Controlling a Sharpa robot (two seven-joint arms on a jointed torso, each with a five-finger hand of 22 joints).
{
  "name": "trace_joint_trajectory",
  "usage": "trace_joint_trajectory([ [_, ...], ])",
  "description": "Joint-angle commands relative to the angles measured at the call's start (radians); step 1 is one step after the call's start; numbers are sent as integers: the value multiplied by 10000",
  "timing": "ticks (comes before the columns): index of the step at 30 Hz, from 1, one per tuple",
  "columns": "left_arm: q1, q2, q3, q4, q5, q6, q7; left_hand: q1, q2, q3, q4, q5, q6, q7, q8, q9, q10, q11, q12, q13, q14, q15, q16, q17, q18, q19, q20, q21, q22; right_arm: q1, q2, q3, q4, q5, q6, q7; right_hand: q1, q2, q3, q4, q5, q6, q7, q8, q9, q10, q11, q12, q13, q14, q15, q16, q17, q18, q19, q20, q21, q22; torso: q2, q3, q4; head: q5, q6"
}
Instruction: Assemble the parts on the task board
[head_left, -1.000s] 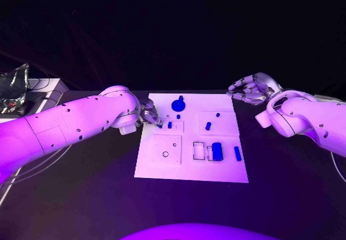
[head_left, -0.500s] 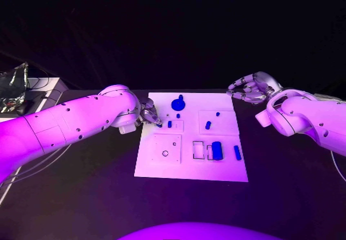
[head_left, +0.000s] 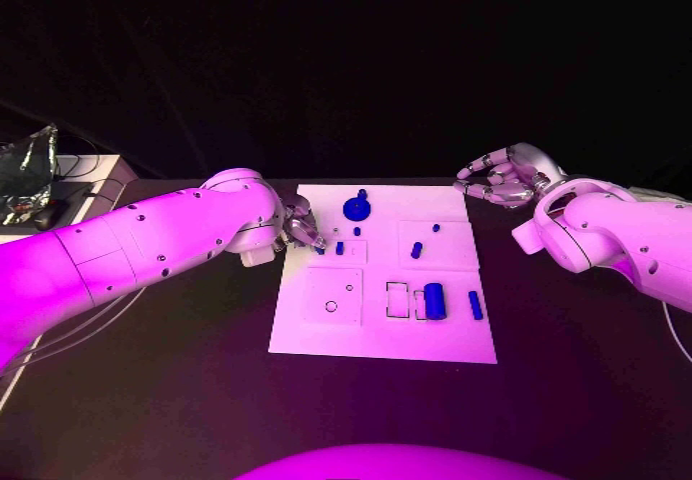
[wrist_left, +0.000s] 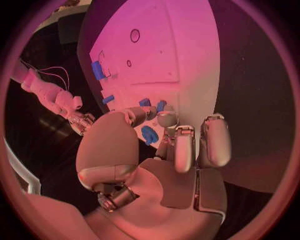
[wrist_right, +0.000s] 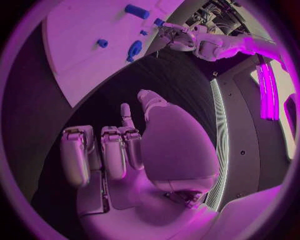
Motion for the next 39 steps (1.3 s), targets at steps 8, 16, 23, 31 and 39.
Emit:
trace_joint_trajectory([
  [8,-17,79,-10,-45,11,152,24,-309,43,661,-926,-123,475,-373,-24,313,97,-44,-44,-84,970,-99,29,2465,-154,41,-109,44,26,-6,-14,4,30,-73,135,52,-4,-134,92,-18,-104,-66,20,-43,40,1015,87,28,2597,974,29,-8,2416,80,778,26,-46,2265,1,3,-2,-16,9],
  [16,-18,90,-10,-51,10,205,23,-315,60,540,-897,-125,578,-406,20,326,195,-67,160,251,967,-116,23,2456,-155,44,-122,41,28,-6,-19,4,26,-82,135,54,-4,-137,95,-19,-115,-65,20,-44,43,1015,87,28,2597,974,29,-9,2413,79,779,26,-44,2267,-2,0,9,-31,-14],
  [23,-18,78,-10,-67,-65,255,20,-2,116,763,-1169,10,525,-417,-12,333,167,-98,164,252,969,-148,26,2462,-155,49,-157,33,28,-6,-19,4,29,-83,135,56,-12,-137,100,-14,-132,-64,22,-45,50,1022,88,35,2604,975,29,-7,2420,80,778,26,-46,2266,0,-9,17,-28,-16],
  [31,-18,59,-11,-95,-285,267,18,139,163,1031,-1333,83,523,-379,0,359,151,-75,148,226,972,-136,31,2471,-157,52,-158,32,31,-6,-18,4,29,-83,138,56,-12,-137,100,-14,-132,-64,22,-45,50,1022,88,35,2604,975,29,-7,2420,80,778,26,-46,2266,2,-12,21,-20,-28],
  [39,-19,48,-12,-108,-493,244,4,164,167,1100,-1384,101,551,-374,24,375,171,-72,164,242,981,-132,49,2503,-168,81,-155,57,82,-6,-16,4,24,-83,139,57,-12,-137,100,-14,-132,-64,22,-45,50,1022,88,35,2604,975,29,-7,2420,80,778,26,-46,2266,2,-10,18,-19,-37],
])
